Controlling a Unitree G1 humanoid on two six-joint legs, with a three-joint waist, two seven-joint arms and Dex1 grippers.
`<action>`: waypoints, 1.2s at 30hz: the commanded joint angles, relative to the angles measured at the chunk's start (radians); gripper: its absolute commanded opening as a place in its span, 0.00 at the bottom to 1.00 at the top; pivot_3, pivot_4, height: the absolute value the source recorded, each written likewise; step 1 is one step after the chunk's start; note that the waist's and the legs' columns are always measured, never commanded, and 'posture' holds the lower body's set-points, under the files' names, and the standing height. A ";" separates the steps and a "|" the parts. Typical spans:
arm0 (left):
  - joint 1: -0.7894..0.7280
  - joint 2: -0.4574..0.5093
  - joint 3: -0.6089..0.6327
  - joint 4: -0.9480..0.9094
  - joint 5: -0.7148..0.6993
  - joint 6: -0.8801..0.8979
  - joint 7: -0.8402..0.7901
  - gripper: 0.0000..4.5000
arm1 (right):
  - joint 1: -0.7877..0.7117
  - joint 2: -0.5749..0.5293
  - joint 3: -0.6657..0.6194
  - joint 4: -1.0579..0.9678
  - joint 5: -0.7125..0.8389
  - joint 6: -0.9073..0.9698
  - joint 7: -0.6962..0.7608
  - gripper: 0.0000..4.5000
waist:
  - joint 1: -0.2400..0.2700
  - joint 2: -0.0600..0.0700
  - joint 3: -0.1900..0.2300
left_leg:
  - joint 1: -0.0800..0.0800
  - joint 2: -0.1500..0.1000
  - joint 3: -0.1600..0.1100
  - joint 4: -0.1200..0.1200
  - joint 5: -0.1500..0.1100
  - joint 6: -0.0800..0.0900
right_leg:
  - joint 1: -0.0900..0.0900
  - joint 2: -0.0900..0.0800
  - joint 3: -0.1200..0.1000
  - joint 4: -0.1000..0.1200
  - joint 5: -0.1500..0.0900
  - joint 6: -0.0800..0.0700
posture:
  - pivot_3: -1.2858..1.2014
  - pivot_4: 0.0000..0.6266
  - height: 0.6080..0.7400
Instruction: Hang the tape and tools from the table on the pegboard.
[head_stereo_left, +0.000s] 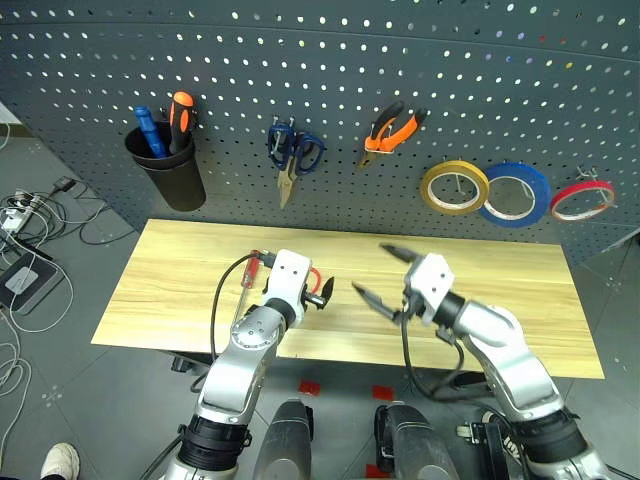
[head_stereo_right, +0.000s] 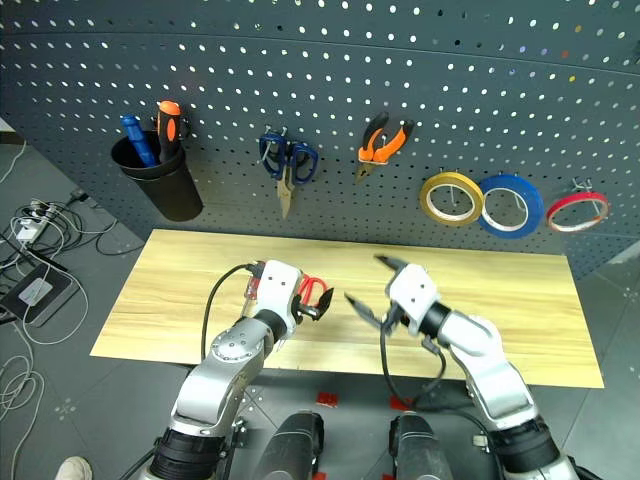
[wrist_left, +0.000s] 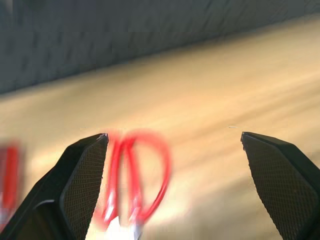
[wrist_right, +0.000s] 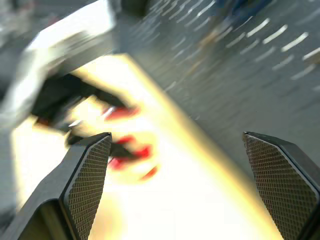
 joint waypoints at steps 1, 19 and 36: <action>0.020 0.008 0.015 -0.018 0.026 0.064 0.022 1.00 | 0.021 -0.037 0.021 -0.040 0.020 -0.040 0.080 0.99 | -0.009 0.000 0.020 | 0.002 0.000 0.000 0.000 0.000 0.000 | 0.002 0.000 0.000 0.000 0.000 0.000 | 0.54 0.64 1.00; -0.016 0.075 0.047 0.151 -0.028 0.090 -0.118 0.96 | 0.005 0.017 0.008 -0.072 0.034 0.070 0.048 1.00 | -0.011 0.006 0.122 | 0.008 0.001 -0.002 -0.001 0.000 0.000 | 0.006 -0.001 0.002 0.002 -0.001 0.000 | 0.54 0.80 1.00; -0.057 0.076 0.067 0.161 -0.020 0.095 -0.109 0.25 | -0.053 0.040 0.007 -0.019 0.025 0.051 0.038 1.00 | -0.011 0.009 0.125 | 0.009 0.001 -0.002 -0.003 0.000 -0.001 | 0.006 -0.002 0.002 0.000 -0.001 0.000 | 0.55 0.71 1.00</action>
